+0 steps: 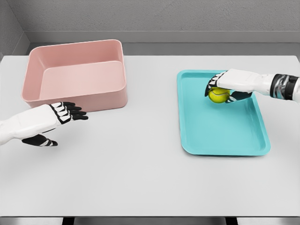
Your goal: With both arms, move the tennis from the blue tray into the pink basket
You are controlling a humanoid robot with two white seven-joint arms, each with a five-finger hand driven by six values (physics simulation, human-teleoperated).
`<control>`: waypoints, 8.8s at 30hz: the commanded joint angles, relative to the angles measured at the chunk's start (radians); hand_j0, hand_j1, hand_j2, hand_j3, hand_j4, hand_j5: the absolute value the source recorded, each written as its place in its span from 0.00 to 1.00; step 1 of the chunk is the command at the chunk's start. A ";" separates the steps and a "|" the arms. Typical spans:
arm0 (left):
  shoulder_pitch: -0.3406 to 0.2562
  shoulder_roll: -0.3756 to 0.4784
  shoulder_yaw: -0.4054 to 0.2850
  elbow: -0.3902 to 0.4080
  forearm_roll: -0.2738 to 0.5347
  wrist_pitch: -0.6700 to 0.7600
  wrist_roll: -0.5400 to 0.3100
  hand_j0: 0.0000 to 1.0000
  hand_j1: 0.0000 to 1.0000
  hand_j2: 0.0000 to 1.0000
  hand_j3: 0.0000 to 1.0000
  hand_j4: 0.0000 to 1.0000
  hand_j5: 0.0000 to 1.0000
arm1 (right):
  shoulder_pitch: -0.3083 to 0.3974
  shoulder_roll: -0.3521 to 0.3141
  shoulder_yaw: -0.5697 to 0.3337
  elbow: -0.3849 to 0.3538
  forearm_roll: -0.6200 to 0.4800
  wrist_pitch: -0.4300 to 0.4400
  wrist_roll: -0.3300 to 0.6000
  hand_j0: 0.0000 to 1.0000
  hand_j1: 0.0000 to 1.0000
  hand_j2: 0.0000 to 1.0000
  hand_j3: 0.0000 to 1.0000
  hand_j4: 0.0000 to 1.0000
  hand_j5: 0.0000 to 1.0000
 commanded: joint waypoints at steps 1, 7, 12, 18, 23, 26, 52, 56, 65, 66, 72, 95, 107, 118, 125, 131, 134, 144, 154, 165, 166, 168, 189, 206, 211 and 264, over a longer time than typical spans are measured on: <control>0.000 0.002 0.000 0.000 0.006 0.000 0.001 1.00 1.00 1.00 1.00 1.00 1.00 | 0.000 0.000 0.000 -0.010 -0.006 0.002 0.000 0.60 0.60 0.60 0.60 0.60 0.60; 0.002 0.003 0.000 0.000 0.003 0.000 0.000 1.00 1.00 1.00 1.00 1.00 1.00 | -0.006 0.006 0.002 -0.036 -0.008 0.002 0.000 0.59 0.59 0.59 0.59 0.59 0.59; 0.002 0.003 0.000 0.000 0.003 0.000 0.000 1.00 1.00 1.00 1.00 1.00 1.00 | -0.018 0.017 0.006 -0.050 -0.008 0.002 0.000 0.59 0.59 0.59 0.59 0.59 0.59; 0.003 0.003 0.000 0.000 0.002 0.000 0.000 1.00 1.00 1.00 1.00 1.00 1.00 | -0.032 0.040 0.026 -0.056 -0.008 0.002 0.000 0.59 0.59 0.59 0.59 0.59 0.59; 0.002 0.003 0.000 0.000 0.002 0.000 0.000 1.00 1.00 1.00 1.00 1.00 1.00 | -0.040 0.055 0.033 -0.056 -0.008 0.002 0.000 0.59 0.59 0.59 0.59 0.59 0.59; 0.002 0.003 0.000 0.000 0.002 0.000 0.001 1.00 1.00 1.00 1.00 1.00 1.00 | -0.041 0.060 0.033 -0.056 -0.008 0.002 0.000 0.59 0.59 0.59 0.59 0.59 0.59; 0.008 0.003 0.000 0.001 0.005 0.000 0.003 1.00 1.00 1.00 1.00 1.00 1.00 | -0.084 0.147 0.071 -0.066 -0.009 0.002 0.000 0.59 0.59 0.59 0.59 0.59 0.59; 0.008 0.003 0.000 0.001 0.003 0.000 0.003 1.00 1.00 1.00 1.00 1.00 1.00 | -0.092 0.169 0.086 -0.066 -0.009 0.002 0.000 0.58 0.58 0.58 0.58 0.58 0.58; 0.009 0.000 0.000 0.001 0.003 0.000 0.001 1.00 1.00 1.00 1.00 1.00 1.00 | -0.098 0.196 0.100 -0.085 -0.009 0.002 0.000 0.58 0.58 0.58 0.58 0.58 0.58; 0.009 0.002 0.000 0.000 0.005 0.000 0.001 1.00 1.00 1.00 1.00 1.00 1.00 | -0.098 0.198 0.100 -0.087 -0.009 0.002 0.000 0.58 0.58 0.58 0.58 0.58 0.58; 0.008 -0.003 0.002 -0.002 0.012 0.000 0.001 1.00 1.00 1.00 1.00 1.00 1.00 | -0.106 0.224 0.108 -0.089 -0.009 0.002 0.000 0.58 0.58 0.58 0.58 0.58 0.58; 0.005 -0.014 0.002 -0.003 0.022 0.000 0.003 1.00 1.00 1.00 1.00 1.00 1.00 | -0.103 0.305 0.189 -0.118 -0.005 0.002 0.012 0.57 0.57 0.57 0.57 0.57 0.57; 0.008 -0.014 0.002 -0.003 0.023 0.000 0.001 1.00 1.00 1.00 1.00 1.00 1.00 | -0.080 0.347 0.218 -0.101 0.015 0.002 0.029 0.56 0.56 0.56 0.56 0.56 0.56; 0.014 -0.012 0.000 -0.009 0.038 0.000 0.000 1.00 1.00 1.00 1.00 1.00 1.00 | -0.077 0.365 0.226 -0.098 0.015 0.002 0.042 0.55 0.55 0.55 0.55 0.55 0.55; 0.014 -0.012 0.000 -0.009 0.040 0.000 0.001 1.00 1.00 1.00 1.00 1.00 1.00 | -0.075 0.362 0.223 -0.102 0.015 0.002 0.038 0.76 0.76 0.76 0.76 0.76 0.76; 0.014 -0.012 -0.001 -0.009 0.051 0.000 0.001 1.00 1.00 1.00 1.00 1.00 1.00 | -0.075 0.362 0.223 -0.101 0.015 0.002 0.042 0.77 0.77 0.77 0.77 0.77 0.77; 0.014 -0.012 -0.003 -0.009 0.052 0.000 0.001 1.00 1.00 1.00 1.00 1.00 1.00 | -0.075 0.360 0.221 -0.101 0.015 0.002 0.042 0.83 0.83 0.83 0.83 0.83 0.83; 0.014 -0.009 -0.001 -0.017 0.068 0.000 0.001 1.00 1.00 1.00 1.00 1.00 1.00 | -0.100 0.336 0.209 -0.105 0.014 0.002 0.042 1.00 1.00 1.00 1.00 1.00 1.00; -0.029 -0.053 0.003 -0.066 0.071 0.000 0.001 1.00 1.00 1.00 1.00 1.00 1.00 | -0.133 0.045 0.115 -0.145 -0.022 0.002 -0.054 1.00 1.00 1.00 1.00 1.00 1.00; -0.175 -0.271 -0.014 -0.071 0.055 0.000 -0.138 1.00 1.00 1.00 1.00 1.00 1.00 | -0.032 -0.124 -0.049 -0.141 -0.026 0.002 -0.105 1.00 1.00 1.00 1.00 1.00 1.00; -0.183 -0.288 -0.014 -0.071 0.055 0.000 -0.141 1.00 1.00 1.00 1.00 1.00 1.00 | -0.032 -0.123 -0.047 -0.144 -0.025 0.002 -0.103 1.00 1.00 1.00 1.00 1.00 1.00; -0.222 -0.326 -0.049 -0.071 0.054 0.000 -0.148 1.00 1.00 1.00 1.00 1.00 1.00 | -0.032 -0.123 -0.046 -0.159 -0.025 0.002 -0.102 1.00 1.00 1.00 1.00 1.00 1.00; -0.434 -0.331 -0.393 0.086 0.172 0.000 -0.154 1.00 1.00 1.00 1.00 1.00 1.00 | -0.031 -0.118 -0.038 -0.174 -0.022 0.002 -0.076 1.00 1.00 1.00 1.00 1.00 1.00; -0.627 -0.346 -0.659 0.185 0.439 0.000 -0.270 1.00 1.00 1.00 1.00 1.00 1.00 | -0.008 -0.126 -0.036 -0.178 -0.026 0.002 -0.073 1.00 1.00 1.00 1.00 1.00 1.00; -0.634 -0.376 -0.656 0.193 0.439 0.000 -0.284 1.00 1.00 1.00 1.00 1.00 1.00 | 0.018 -0.155 -0.036 -0.178 -0.026 0.002 -0.070 1.00 1.00 1.00 1.00 1.00 1.00; -0.627 -0.518 -0.646 0.402 0.358 0.000 -0.284 1.00 1.00 1.00 1.00 1.00 1.00 | 0.037 -0.167 -0.047 -0.150 -0.028 0.002 -0.056 1.00 1.00 1.00 1.00 1.00 1.00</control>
